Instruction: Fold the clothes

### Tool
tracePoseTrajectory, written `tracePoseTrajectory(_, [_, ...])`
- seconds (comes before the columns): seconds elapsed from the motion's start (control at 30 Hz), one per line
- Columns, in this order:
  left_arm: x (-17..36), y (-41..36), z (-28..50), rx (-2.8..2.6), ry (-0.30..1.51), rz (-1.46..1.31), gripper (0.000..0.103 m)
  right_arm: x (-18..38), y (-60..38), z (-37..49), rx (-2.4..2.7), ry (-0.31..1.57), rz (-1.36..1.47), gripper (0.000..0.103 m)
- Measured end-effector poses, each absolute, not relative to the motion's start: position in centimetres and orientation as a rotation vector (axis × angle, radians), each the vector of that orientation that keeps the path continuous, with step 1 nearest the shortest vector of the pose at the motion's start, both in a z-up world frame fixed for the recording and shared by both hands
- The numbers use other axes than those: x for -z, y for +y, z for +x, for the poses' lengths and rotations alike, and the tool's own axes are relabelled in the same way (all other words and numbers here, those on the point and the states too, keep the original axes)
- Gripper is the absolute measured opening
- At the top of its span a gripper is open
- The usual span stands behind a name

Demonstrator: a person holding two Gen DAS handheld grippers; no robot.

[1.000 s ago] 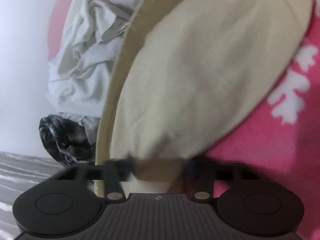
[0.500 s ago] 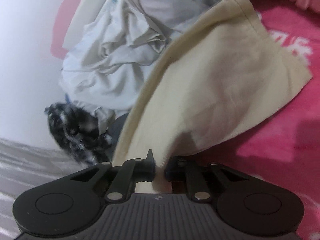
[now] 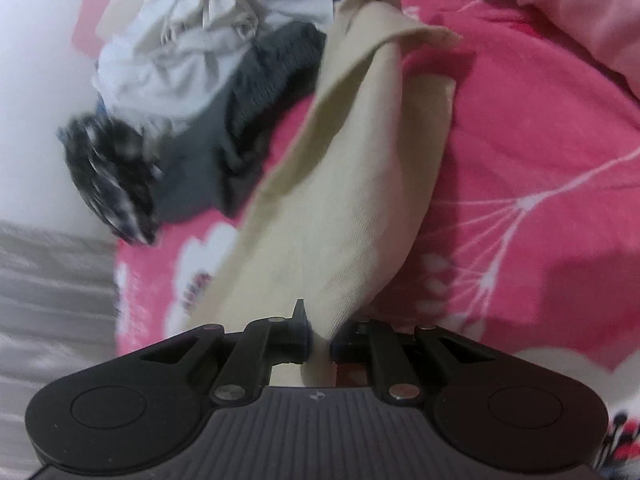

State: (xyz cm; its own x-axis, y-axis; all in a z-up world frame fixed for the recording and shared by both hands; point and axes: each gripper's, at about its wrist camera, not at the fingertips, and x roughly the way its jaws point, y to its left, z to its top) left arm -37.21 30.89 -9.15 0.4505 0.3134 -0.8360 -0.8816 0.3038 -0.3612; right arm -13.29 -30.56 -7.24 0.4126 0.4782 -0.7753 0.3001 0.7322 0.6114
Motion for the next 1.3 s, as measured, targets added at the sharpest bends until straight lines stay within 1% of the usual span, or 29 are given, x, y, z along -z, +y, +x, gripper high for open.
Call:
tracePoseTrajectory(0.03, [10.0, 31.0, -36.8, -0.882, 0.762, -0.916, 0.021, 8.2, -30.5, -13.1, -0.114, 1.207, 0.783, 0.017])
tracePoseTrajectory(0.1, [10.5, 31.3, -36.6, -0.871, 0.796, -0.876, 0.026, 9.5, -30.7, -12.7, -0.073, 1.272, 0.778, 0.035])
tracePoseTrajectory(0.13, [10.3, 31.5, -36.6, -0.859, 0.796, -0.874, 0.028, 9.7, -31.0, -12.7, -0.05, 1.298, 0.774, 0.035])
tracePoseTrajectory(0.17, [9.9, 31.7, -36.5, -0.845, 0.807, -0.861, 0.03, 9.2, -31.5, -13.0, -0.034, 1.299, 0.764, 0.04])
tracePoseTrajectory(0.2, [9.4, 31.8, -36.4, -0.831, 0.819, -0.847, 0.033, 8.6, -31.9, -13.4, -0.017, 1.299, 0.753, 0.052])
tracePoseTrajectory(0.23, [8.9, 32.0, -36.4, -0.818, 0.834, -0.824, 0.036, 8.1, -32.4, -13.7, -0.001, 1.299, 0.743, 0.057])
tracePoseTrajectory(0.37, [8.2, 31.8, -37.2, -0.786, 0.862, -0.739, 0.039, 4.2, -32.4, -15.0, -0.032, 1.284, 0.582, 0.059])
tracePoseTrajectory(0.43, [8.3, 31.7, -37.8, -0.792, 0.855, -0.736, 0.042, 1.3, -29.6, -15.1, -0.185, 1.218, 0.44, 0.059])
tracePoseTrajectory(0.47, [8.5, 31.8, -38.1, -0.802, 0.847, -0.75, 0.042, 0.1, -27.6, -15.0, -0.274, 1.18, 0.368, 0.059])
tracePoseTrajectory(0.6, [9.6, 32.2, -39.0, -0.844, 0.801, -0.833, 0.042, -0.4, -14.0, -13.1, -0.687, 1.029, 0.117, 0.058])
tracePoseTrajectory(0.67, [9.9, 32.2, -38.9, -0.853, 0.797, -0.826, 0.042, -0.7, -7.2, -12.2, -0.885, 0.938, -0.012, 0.058])
tracePoseTrajectory(0.73, [10.0, 32.0, -38.5, -0.861, 0.803, -0.798, 0.043, -0.7, -0.4, -11.3, -1.069, 0.846, -0.136, 0.056])
tracePoseTrajectory(0.8, [9.9, 31.9, -38.4, -0.866, 0.802, -0.784, 0.044, 1.4, 5.7, -10.3, -1.171, 0.84, -0.206, 0.05])
tracePoseTrajectory(0.97, [10.2, 31.7, -38.0, -0.873, 0.814, -0.748, 0.045, 6.2, 15.0, -10.6, -1.306, 0.837, -0.38, 0.049])
tracePoseTrajectory(1.03, [10.2, 31.6, -37.9, -0.872, 0.822, -0.722, 0.045, 8.1, 18.6, -10.6, -1.359, 0.834, -0.451, 0.041])
tracePoseTrajectory(1.07, [10.2, 31.5, -37.8, -0.871, 0.825, -0.709, 0.045, 9.0, 20.1, -10.7, -1.38, 0.831, -0.484, 0.023])
tracePoseTrajectory(1.1, [10.3, 31.4, -37.8, -0.87, 0.828, -0.696, 0.045, 9.4, 20.1, -11.0, -1.383, 0.819, -0.508, 0.012])
tracePoseTrajectory(1.13, [10.3, 31.3, -37.7, -0.869, 0.831, -0.684, 0.045, 9.6, 20.0, -11.3, -1.386, 0.806, -0.524, 0.007])
tracePoseTrajectory(1.17, [10.3, 31.2, -37.7, -0.869, 0.832, -0.675, 0.045, 9.3, 19.6, -11.6, -1.385, 0.788, -0.508, 0.004])
tracePoseTrajectory(1.23, [10.3, 31.1, -37.7, -0.873, 0.829, -0.668, 0.045, 8.5, 18.9, -11.5, -1.364, 0.764, -0.444, 0.004])
tracePoseTrajectory(1.3, [10.3, 31.0, -37.4, -0.882, 0.83, -0.653, 0.046, 8.5, 19.0, -11.5, -1.352, 0.749, -0.437, 0.004])
